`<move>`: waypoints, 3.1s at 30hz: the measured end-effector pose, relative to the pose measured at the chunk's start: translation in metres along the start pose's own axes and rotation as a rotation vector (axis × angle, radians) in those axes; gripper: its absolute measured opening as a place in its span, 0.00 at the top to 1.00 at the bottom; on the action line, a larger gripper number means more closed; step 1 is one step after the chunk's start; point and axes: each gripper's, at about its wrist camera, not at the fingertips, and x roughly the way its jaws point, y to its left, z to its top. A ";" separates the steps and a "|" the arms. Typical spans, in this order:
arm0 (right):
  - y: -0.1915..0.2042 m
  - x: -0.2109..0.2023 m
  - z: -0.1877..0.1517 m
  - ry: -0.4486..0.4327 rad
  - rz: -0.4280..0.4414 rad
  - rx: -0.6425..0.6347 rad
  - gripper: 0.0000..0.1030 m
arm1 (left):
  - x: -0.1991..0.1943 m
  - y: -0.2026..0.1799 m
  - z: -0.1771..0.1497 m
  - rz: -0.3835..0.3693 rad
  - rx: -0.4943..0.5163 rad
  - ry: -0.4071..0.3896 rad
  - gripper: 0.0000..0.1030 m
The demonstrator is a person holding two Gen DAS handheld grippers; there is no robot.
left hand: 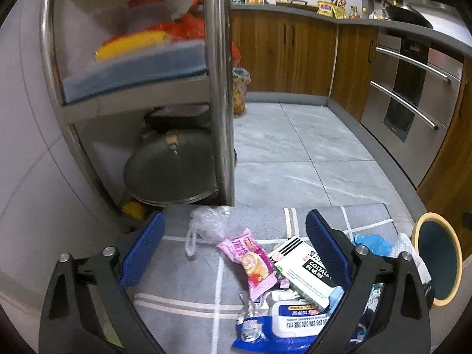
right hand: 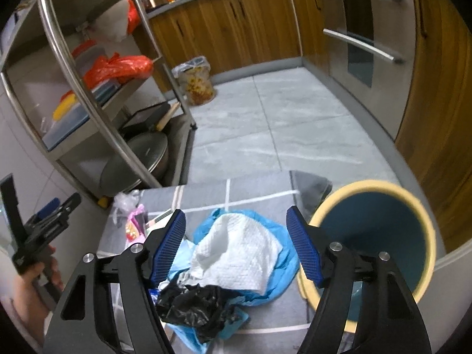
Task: Collect trash
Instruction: 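Grasp the pink snack wrapper with the left tool while the right tool grasps the white tissue, then carry both items over the teal bin and open both tools to drop them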
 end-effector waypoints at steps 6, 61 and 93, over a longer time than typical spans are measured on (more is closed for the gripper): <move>0.009 0.031 -0.006 0.088 0.009 -0.058 0.41 | 0.026 -0.008 -0.002 -0.031 -0.017 0.051 0.17; 0.034 0.018 -0.001 0.076 0.174 -0.100 0.96 | 0.040 -0.036 -0.003 0.044 0.049 0.077 0.85; -0.056 -0.067 0.028 -0.172 0.069 0.036 0.96 | -0.064 -0.149 0.010 -0.276 0.230 -0.123 0.85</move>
